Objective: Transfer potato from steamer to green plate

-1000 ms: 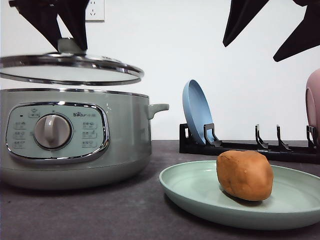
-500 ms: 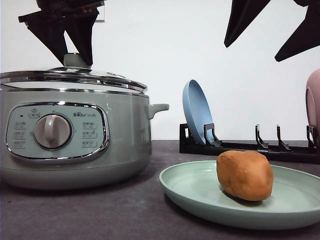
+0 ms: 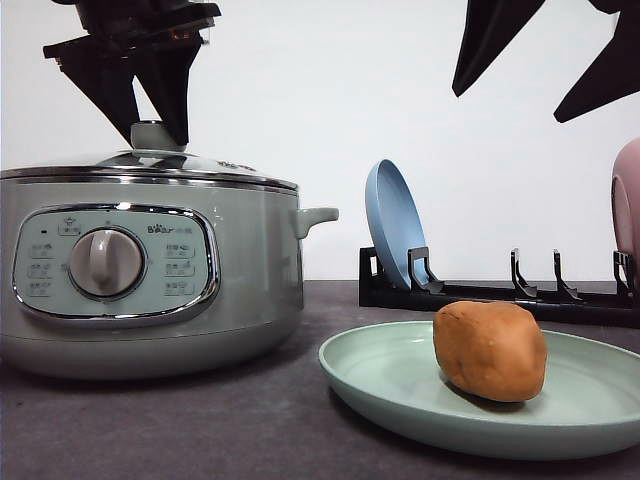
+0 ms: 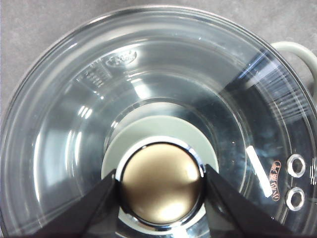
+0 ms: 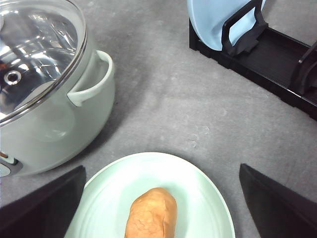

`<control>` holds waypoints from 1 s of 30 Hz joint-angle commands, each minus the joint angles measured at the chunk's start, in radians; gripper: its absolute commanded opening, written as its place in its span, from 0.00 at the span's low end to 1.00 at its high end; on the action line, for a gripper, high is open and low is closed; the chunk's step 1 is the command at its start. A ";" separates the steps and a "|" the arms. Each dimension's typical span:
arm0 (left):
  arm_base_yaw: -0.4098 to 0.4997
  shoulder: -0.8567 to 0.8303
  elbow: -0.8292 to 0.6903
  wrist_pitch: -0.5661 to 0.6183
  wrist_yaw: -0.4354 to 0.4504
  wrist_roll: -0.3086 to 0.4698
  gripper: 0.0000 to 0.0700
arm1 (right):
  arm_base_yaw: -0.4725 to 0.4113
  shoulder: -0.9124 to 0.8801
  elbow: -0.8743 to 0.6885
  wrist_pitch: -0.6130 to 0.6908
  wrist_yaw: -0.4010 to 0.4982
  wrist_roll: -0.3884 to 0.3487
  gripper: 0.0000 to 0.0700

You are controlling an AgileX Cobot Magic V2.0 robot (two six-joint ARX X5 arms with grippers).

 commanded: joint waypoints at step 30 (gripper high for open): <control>-0.010 -0.109 0.043 -0.003 0.000 -0.010 0.82 | 0.008 0.006 0.016 -0.017 -0.020 -0.039 0.90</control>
